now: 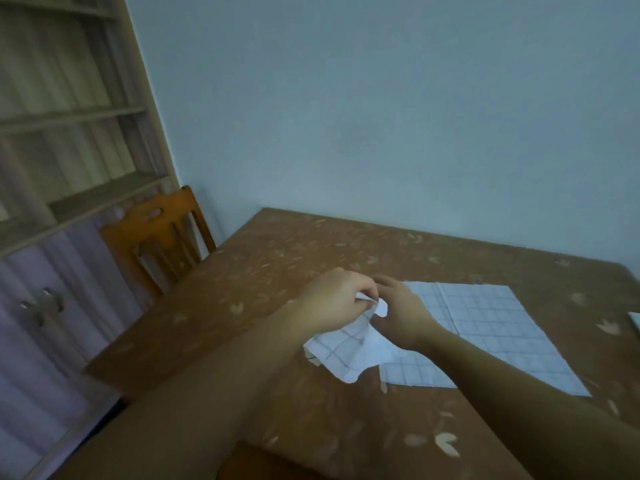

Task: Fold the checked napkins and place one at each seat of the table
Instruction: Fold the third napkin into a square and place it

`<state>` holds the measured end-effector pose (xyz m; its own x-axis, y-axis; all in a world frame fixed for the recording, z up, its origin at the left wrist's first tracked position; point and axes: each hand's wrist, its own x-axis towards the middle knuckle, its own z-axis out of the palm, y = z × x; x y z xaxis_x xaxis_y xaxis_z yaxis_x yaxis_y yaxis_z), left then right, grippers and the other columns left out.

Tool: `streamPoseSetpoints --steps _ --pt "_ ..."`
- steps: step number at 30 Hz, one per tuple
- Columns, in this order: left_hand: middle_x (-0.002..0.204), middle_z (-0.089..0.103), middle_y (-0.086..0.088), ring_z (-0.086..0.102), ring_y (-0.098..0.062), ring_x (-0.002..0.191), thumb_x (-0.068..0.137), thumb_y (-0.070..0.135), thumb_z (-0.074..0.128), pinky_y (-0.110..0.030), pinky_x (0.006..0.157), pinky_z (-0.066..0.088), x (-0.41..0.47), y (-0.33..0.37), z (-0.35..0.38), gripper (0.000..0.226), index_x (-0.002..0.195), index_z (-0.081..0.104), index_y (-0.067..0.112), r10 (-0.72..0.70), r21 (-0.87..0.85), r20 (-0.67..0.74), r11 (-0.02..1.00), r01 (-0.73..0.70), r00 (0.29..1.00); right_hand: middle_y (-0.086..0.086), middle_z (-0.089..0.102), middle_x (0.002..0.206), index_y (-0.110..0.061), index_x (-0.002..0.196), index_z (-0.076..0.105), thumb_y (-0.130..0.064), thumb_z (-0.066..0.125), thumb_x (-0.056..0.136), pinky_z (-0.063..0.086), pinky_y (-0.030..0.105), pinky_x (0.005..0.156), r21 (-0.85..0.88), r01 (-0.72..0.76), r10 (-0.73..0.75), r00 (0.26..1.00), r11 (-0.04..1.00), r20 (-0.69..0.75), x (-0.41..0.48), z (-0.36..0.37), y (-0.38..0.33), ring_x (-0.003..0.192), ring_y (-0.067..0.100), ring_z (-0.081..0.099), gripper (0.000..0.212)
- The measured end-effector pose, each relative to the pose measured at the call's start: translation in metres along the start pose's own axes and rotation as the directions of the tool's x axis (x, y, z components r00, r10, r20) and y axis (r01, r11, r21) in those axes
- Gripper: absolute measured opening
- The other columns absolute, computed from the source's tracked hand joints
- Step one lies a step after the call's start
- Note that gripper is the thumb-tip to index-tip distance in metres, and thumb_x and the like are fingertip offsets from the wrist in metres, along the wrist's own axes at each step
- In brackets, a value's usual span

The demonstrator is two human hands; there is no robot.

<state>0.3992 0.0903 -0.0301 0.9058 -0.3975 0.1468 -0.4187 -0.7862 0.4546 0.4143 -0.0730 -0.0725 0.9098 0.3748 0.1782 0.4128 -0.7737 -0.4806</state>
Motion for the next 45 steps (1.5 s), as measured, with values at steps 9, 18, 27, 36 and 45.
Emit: streamPoseSetpoints --steps 9,18,27,36,45 --pt "0.107 0.064 0.010 0.056 -0.008 0.095 0.071 0.025 0.080 -0.022 0.072 0.041 -0.100 0.105 -0.068 0.043 0.111 0.065 0.023 -0.073 -0.042 -0.140 0.997 0.068 0.987 -0.008 0.074 0.103 -0.023 0.098 0.078 -0.022 0.068 0.083 0.050 0.032 0.087 0.166 -0.034 0.049 0.995 0.986 -0.087 -0.127 -0.101 -0.057 0.099 0.010 0.065 0.017" --pt "0.108 0.061 0.006 0.059 -0.011 0.104 0.073 0.018 0.081 -0.020 0.082 0.043 -0.142 0.143 -0.108 0.045 0.116 0.067 0.017 -0.069 -0.148 -0.158 0.988 0.046 0.985 -0.008 0.077 0.085 -0.020 0.093 0.075 -0.023 0.074 0.086 0.056 0.020 0.072 0.443 -0.045 0.073 0.996 0.895 -0.047 -0.193 -0.165 -0.116 0.080 0.005 0.073 0.008" --pt "0.109 0.068 0.000 0.064 -0.014 0.104 0.067 0.024 0.088 -0.031 0.096 0.049 -0.173 0.115 -0.131 0.041 0.104 0.072 0.021 -0.169 -0.761 -0.296 0.636 -0.125 0.940 0.021 0.075 0.098 0.000 0.090 0.074 -0.022 0.074 0.084 0.056 0.053 0.087 0.718 -0.029 0.278 0.932 0.695 -0.232 -0.217 -0.175 -0.173 0.093 0.038 0.072 0.023" --pt "0.089 0.075 -0.005 0.072 -0.019 0.084 0.083 0.009 0.074 -0.031 0.079 0.059 -0.203 0.136 -0.101 0.007 0.090 0.071 0.008 -0.124 -0.906 -0.120 0.420 -0.057 0.985 0.012 0.077 0.095 0.001 0.096 0.073 -0.015 0.070 0.087 0.061 0.029 0.071 0.761 -0.034 0.354 0.898 0.648 -0.261 -0.262 -0.169 -0.184 0.086 0.023 0.075 0.019" --pt "0.088 0.075 -0.012 0.072 -0.024 0.080 0.088 0.009 0.068 -0.038 0.079 0.059 -0.225 0.205 -0.084 0.009 0.094 0.070 0.002 -0.045 -0.913 -0.056 0.406 -0.033 0.997 0.004 0.078 0.091 -0.007 0.092 0.073 -0.016 0.065 0.090 0.059 0.023 0.065 0.792 -0.041 0.373 0.896 0.609 -0.240 -0.341 -0.197 -0.174 0.082 0.015 0.075 0.012"
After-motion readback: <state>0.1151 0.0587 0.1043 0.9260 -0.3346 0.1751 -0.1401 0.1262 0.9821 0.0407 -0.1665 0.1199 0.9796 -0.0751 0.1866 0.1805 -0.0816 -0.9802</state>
